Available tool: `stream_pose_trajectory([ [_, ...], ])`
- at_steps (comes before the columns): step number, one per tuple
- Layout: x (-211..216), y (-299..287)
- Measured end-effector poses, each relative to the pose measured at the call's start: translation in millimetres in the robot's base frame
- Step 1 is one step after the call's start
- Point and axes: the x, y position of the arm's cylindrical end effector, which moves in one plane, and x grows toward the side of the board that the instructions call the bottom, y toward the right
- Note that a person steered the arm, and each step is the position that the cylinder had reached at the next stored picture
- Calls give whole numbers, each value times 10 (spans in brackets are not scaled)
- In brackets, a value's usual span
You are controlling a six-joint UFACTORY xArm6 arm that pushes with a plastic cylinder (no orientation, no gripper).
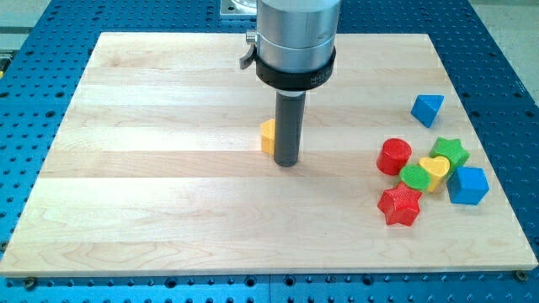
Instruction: Push the hexagon closely to the triangle
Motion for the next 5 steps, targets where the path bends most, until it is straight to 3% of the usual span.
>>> stream_pose_trajectory([
  [3,-60,-969],
  [4,-118,-926],
  [5,-400,-248],
])
